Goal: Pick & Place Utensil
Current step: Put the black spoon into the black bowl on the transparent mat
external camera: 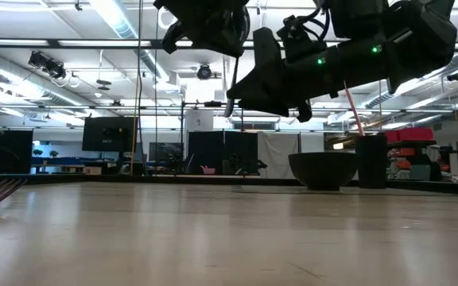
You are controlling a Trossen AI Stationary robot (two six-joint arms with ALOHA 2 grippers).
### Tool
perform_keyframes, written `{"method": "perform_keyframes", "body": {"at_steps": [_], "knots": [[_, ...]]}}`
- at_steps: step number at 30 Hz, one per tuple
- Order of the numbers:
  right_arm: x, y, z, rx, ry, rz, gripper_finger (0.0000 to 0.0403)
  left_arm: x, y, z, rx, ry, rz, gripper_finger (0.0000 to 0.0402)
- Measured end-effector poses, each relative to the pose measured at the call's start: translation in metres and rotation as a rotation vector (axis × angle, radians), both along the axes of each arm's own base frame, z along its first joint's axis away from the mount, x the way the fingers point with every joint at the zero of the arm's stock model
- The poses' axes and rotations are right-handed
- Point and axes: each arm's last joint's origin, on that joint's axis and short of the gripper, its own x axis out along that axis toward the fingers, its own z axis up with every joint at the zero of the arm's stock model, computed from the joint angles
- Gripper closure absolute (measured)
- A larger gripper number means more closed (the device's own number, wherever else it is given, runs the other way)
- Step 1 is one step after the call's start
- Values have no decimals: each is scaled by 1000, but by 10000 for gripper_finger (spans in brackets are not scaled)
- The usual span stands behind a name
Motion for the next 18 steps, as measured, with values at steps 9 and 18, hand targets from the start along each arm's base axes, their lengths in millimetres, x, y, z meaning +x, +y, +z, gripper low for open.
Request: {"method": "perform_keyframes", "body": {"at_steps": [9,18], "knots": [[2,-8,1,57,-32,18,292,3,-1,5,10,-44,-7,378],[2,-8,1,121,-62,24,348,3,0,5,16,-46,0,378]]}}
